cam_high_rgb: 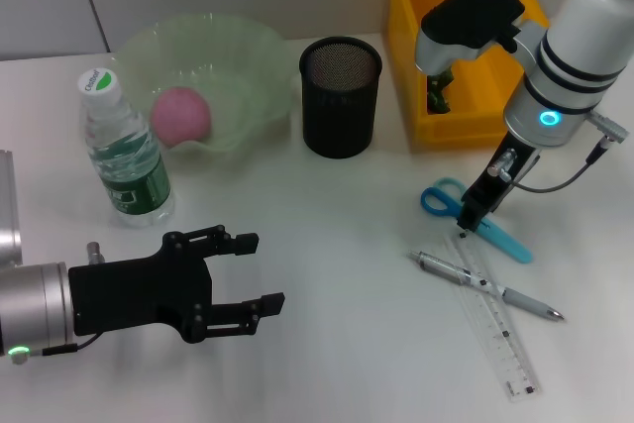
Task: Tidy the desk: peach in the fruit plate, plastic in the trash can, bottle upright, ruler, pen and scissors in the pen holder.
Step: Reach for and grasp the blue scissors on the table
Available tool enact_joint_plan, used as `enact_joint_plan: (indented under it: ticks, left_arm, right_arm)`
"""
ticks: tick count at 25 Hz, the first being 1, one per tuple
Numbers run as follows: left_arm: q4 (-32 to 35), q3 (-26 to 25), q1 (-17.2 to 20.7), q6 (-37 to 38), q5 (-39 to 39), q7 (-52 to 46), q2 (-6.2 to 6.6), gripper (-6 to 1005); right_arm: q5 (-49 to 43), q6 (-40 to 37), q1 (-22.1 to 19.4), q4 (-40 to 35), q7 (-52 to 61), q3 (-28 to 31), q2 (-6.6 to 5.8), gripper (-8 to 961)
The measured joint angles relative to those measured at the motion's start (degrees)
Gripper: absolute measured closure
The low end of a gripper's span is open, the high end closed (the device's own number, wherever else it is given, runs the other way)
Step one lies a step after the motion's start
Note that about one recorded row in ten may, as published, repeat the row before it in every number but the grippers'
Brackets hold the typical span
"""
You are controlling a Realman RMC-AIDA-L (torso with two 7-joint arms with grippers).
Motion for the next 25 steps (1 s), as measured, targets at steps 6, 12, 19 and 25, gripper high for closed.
enact_joint_plan:
  ticks: [6, 12, 19, 25]
  left_arm:
    - [0.06, 0.00, 0.00, 0.00, 0.00, 0.00, 0.04, 208]
    - [0.09, 0.00, -0.07, 0.00, 0.00, 0.00, 0.07, 208]
    - [0.09, 0.00, -0.09, 0.00, 0.00, 0.00, 0.09, 208]
    - [0.09, 0.00, -0.12, 0.00, 0.00, 0.00, 0.09, 208]
  right_arm:
    - [0.00, 0.06, 0.12, 0.36, 0.04, 0.06, -0.03, 555]
    - [0.00, 0.11, 0.17, 0.35, 0.03, 0.01, -0.03, 594]
    - [0.00, 0.14, 0.18, 0.40, 0.03, 0.14, 0.00, 609]
    - [0.00, 0.15, 0.18, 0.43, 0.03, -0.01, 0.01, 622]
